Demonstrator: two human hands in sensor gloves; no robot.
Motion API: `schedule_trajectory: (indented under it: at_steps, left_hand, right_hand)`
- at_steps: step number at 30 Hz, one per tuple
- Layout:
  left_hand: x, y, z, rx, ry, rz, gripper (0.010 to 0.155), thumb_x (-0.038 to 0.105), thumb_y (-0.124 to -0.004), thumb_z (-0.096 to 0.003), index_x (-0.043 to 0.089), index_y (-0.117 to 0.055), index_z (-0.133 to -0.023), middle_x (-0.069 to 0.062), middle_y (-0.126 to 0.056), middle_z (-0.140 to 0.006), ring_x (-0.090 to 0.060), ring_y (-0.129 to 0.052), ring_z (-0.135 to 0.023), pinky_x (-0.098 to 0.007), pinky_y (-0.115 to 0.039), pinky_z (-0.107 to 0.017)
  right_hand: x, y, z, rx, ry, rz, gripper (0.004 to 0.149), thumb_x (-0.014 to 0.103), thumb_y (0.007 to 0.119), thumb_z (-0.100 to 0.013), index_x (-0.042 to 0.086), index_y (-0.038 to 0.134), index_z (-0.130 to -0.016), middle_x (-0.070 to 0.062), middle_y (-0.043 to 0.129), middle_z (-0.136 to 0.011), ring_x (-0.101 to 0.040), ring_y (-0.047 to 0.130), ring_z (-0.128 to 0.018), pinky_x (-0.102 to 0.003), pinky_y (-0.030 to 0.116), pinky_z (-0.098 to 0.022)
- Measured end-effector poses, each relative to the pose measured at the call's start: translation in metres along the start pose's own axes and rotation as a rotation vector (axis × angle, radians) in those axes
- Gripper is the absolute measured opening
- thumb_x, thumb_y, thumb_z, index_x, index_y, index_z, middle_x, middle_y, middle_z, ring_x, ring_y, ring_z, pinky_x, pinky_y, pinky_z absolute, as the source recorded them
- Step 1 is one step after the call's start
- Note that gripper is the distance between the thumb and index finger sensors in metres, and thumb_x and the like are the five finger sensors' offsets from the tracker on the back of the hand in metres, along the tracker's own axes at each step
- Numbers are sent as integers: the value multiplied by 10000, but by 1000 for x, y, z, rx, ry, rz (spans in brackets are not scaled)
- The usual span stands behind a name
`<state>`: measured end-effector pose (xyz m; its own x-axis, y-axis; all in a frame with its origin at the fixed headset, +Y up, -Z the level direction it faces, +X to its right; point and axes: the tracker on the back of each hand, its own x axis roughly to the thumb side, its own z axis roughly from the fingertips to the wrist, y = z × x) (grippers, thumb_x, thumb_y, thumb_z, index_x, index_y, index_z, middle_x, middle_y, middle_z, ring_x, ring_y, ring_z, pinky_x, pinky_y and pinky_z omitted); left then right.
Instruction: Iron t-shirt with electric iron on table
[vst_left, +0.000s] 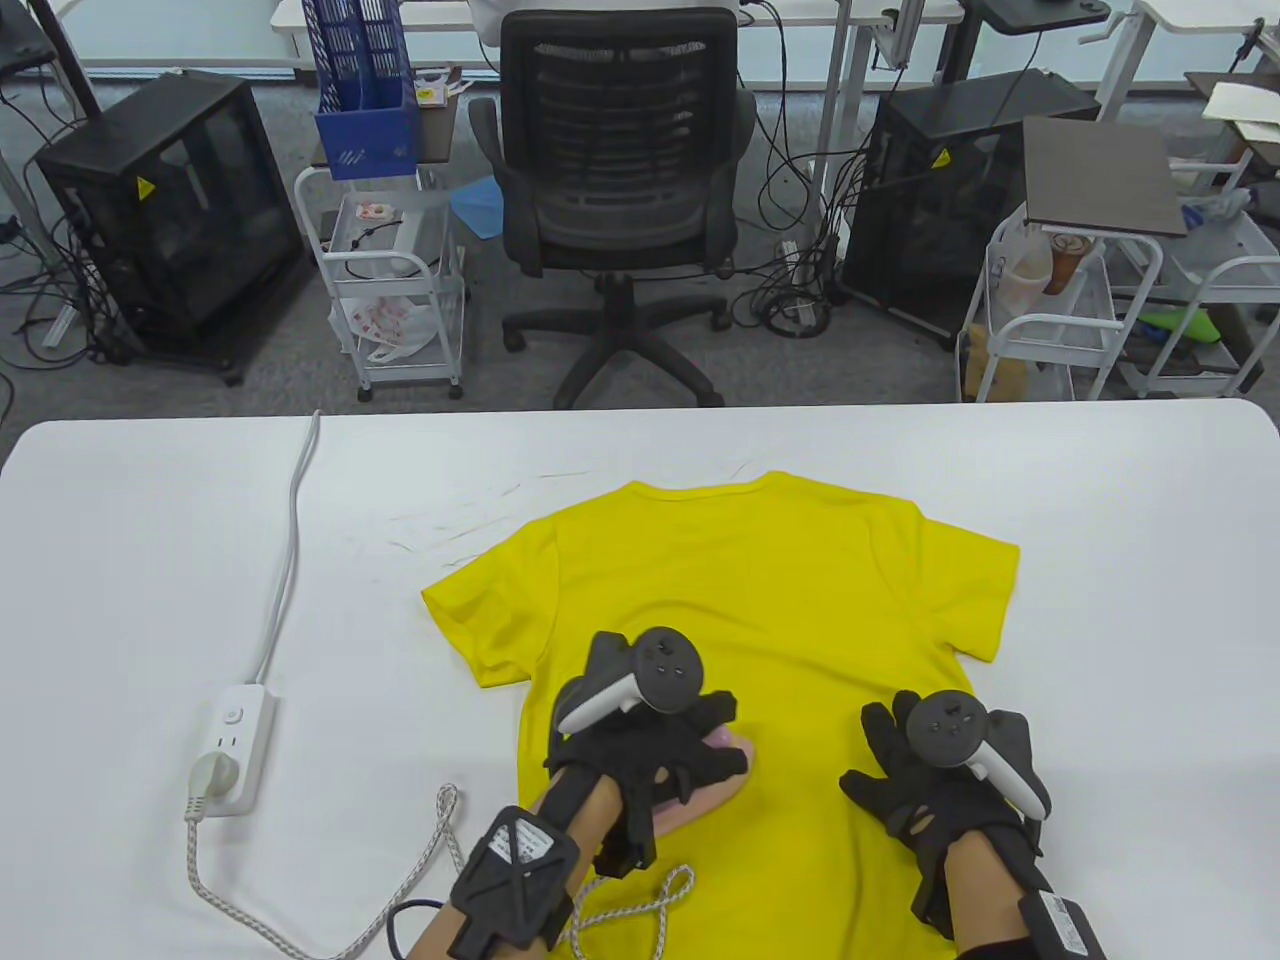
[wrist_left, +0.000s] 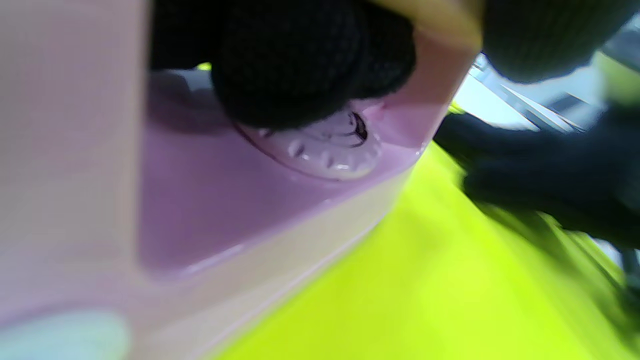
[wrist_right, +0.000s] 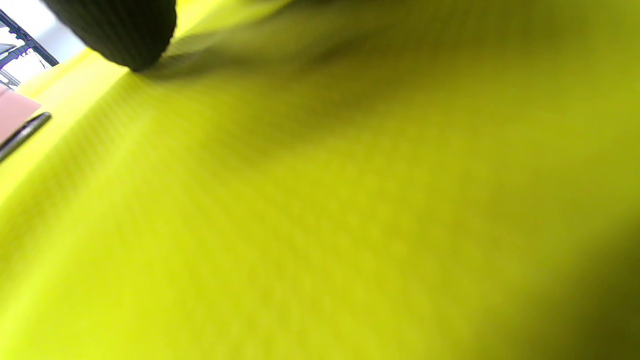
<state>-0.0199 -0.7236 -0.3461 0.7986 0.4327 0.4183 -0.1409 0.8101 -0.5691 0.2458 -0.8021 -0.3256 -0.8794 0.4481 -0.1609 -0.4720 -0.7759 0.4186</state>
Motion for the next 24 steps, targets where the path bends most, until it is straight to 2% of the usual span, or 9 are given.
schedule_trajectory:
  at_steps: [3,5,8,11,14,16,19,22,24]
  left_hand:
    - [19,-4,1,26,0,-121,725,644,-789,-405,335,-605,-1035,62,-945,-679,-152,-1050,-341,-421,-885,-393]
    - [14,0,2,55,27,-145,731,651,-800,-389,353,-610,-1029,67,-953,-665,-151,-1052,-330,-423,-887,-383]
    - [-15,17,7,182,196,-174,739,636,-823,-384,355,-603,-1031,54,-950,-666,-167,-1048,-332,-441,-875,-388]
    - [-61,38,18,275,454,-136,747,612,-841,-391,346,-583,-1039,53,-938,-679,-174,-1039,-355,-452,-863,-407]
    - [-96,49,30,311,551,-4,743,601,-848,-403,327,-585,-1042,46,-932,-679,-174,-1031,-349,-451,-859,-406]
    - [-106,51,33,301,533,71,736,598,-849,-407,320,-594,-1040,45,-934,-670,-168,-1029,-333,-443,-865,-392]
    - [-100,46,29,231,425,122,726,604,-844,-410,314,-614,-1035,44,-942,-657,-161,-1033,-311,-433,-876,-370]
    - [-74,35,19,141,306,135,727,627,-818,-414,308,-618,-1036,40,-946,-660,-167,-1040,-315,-433,-879,-369]
    - [-45,23,10,61,193,92,728,635,-804,-417,308,-615,-1039,38,-948,-664,-169,-1042,-322,-434,-878,-375]
  right_hand:
    - [0,0,0,0,0,2,777,596,723,-457,367,258,-1035,2,49,-1103,-286,-34,-979,-606,56,-646]
    - [0,0,0,0,0,2,777,596,723,-457,368,257,-1035,1,49,-1103,-285,-34,-979,-606,56,-646]
    - [0,0,0,-1,0,4,776,595,724,-458,368,258,-1035,2,50,-1103,-284,-32,-979,-605,58,-647]
    - [-1,0,0,0,-1,6,776,595,724,-457,370,258,-1035,5,51,-1103,-282,-32,-980,-604,58,-648]
    - [0,0,0,1,1,6,775,595,723,-458,371,257,-1035,5,49,-1103,-282,-34,-980,-604,57,-648]
    - [0,0,0,0,2,4,775,596,723,-458,369,258,-1035,5,50,-1103,-282,-34,-980,-605,56,-647]
    - [0,0,0,-1,4,6,776,597,721,-459,368,255,-1036,1,49,-1103,-285,-34,-979,-608,57,-645]
    - [0,0,0,-2,4,4,776,596,723,-458,368,258,-1035,2,50,-1103,-284,-33,-979,-606,57,-646]
    - [0,0,0,-2,3,2,775,596,723,-458,369,258,-1036,4,50,-1104,-283,-32,-980,-606,56,-646]
